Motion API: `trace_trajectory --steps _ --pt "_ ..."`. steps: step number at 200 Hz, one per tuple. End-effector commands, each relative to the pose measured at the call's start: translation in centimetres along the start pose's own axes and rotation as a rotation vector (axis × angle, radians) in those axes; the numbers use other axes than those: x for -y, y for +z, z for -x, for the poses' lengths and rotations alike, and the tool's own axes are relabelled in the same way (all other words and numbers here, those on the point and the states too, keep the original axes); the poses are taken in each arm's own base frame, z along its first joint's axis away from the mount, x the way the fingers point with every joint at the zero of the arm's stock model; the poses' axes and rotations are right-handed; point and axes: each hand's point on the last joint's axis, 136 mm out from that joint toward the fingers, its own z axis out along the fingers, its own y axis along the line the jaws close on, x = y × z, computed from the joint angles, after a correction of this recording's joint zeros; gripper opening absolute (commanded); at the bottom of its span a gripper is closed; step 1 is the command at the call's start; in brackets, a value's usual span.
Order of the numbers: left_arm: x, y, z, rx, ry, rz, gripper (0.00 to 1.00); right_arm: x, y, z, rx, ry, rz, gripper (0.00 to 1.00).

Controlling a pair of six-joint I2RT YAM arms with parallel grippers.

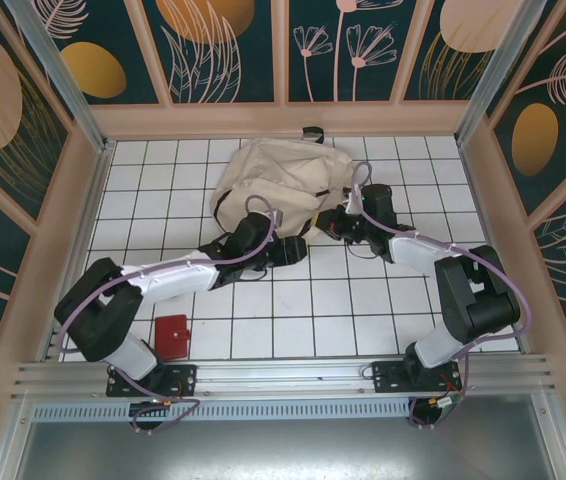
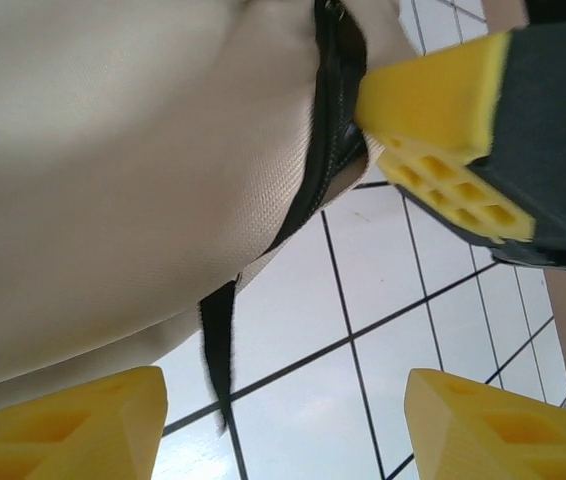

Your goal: Pack the student bag

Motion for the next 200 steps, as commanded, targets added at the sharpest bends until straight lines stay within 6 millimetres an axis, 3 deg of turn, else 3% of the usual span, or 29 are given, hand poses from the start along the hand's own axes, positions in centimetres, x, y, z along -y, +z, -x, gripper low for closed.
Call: trace_trajectory --steps 1,26,69,106,120,135,158,175,200 --pt "-0.4 0.6 0.8 0.028 -0.067 0.064 0.62 -3.0 0.3 0.5 -0.010 -0.059 0.096 0.00" --pt "-2.4 0.2 1.0 0.071 -0.112 0.152 0.55 -3.2 0.5 0.4 -0.015 -0.064 0.098 0.00" --pt "-1.5 1.5 1.2 0.049 -0.061 0.120 0.45 -3.4 0.7 0.0 -0.034 -0.064 0.107 0.00" --pt "-2.3 2.0 1.9 0.079 -0.048 0.167 0.23 -3.5 0.6 -0.2 -0.036 -0.065 0.102 0.00" --pt "-3.8 1.7 1.9 0.096 -0.046 0.243 0.02 -2.9 0.5 0.0 -0.021 -0.061 0.070 0.00" --pt "-5.2 0.7 2.2 0.125 -0.047 0.324 0.00 -1.5 0.2 0.9 0.035 -0.060 -0.023 0.00" --pt "-7.1 -1.4 2.4 0.165 -0.075 0.400 0.00 3.4 -1.3 2.7 0.149 -0.044 -0.311 0.00" --pt "-9.0 -2.5 1.7 0.155 -0.116 0.428 0.00 6.0 -2.5 3.4 0.193 -0.008 -0.406 0.00" --pt "-10.6 -2.9 0.8 0.131 -0.146 0.450 0.00 7.0 -2.8 3.7 0.218 0.017 -0.421 0.00"
